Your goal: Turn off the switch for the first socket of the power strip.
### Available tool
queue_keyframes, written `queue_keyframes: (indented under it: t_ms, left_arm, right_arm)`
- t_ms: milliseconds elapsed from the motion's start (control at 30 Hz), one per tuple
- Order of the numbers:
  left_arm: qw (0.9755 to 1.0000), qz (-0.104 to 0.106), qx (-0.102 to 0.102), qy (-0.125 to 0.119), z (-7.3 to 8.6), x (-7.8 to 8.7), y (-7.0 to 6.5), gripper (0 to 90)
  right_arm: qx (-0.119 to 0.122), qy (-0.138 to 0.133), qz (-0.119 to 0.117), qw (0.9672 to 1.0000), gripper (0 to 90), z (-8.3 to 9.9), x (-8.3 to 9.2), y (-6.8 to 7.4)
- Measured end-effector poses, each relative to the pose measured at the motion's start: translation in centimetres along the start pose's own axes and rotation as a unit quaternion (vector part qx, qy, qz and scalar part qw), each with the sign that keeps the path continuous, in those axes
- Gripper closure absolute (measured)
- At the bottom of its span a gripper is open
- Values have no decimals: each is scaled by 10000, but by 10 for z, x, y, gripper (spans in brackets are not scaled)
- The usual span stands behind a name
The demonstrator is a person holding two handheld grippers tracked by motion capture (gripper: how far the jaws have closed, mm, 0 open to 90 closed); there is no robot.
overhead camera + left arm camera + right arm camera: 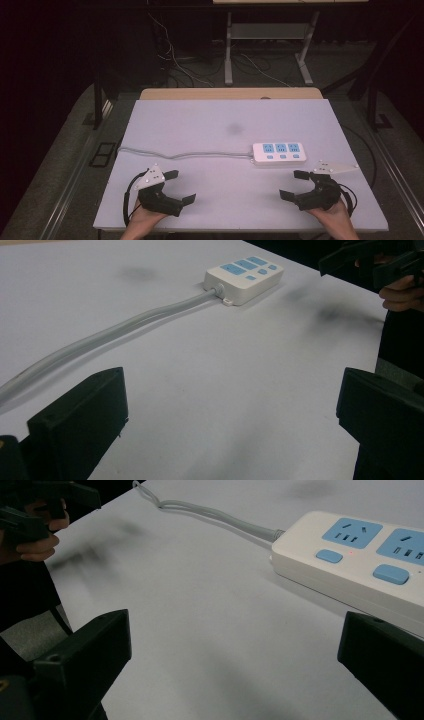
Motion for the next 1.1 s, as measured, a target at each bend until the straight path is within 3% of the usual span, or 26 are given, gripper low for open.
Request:
queue_keyframes:
  t_ms: [1100]
  left_arm:
    - [10000, 38, 23, -42, 0, 2, 1, 0]
  right_arm:
    - [-48, 168, 56, 9998, 5, 4, 0, -2]
Point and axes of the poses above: each handheld gripper's, and its own axes: x roughly backward along the jaws, z roughly out of its underside, y roughly to its left, the point moved 9 cm from there along -x, roughly forward along the jaws, and after that the axes turned 8 degrees about x, right-handed, at the moved point
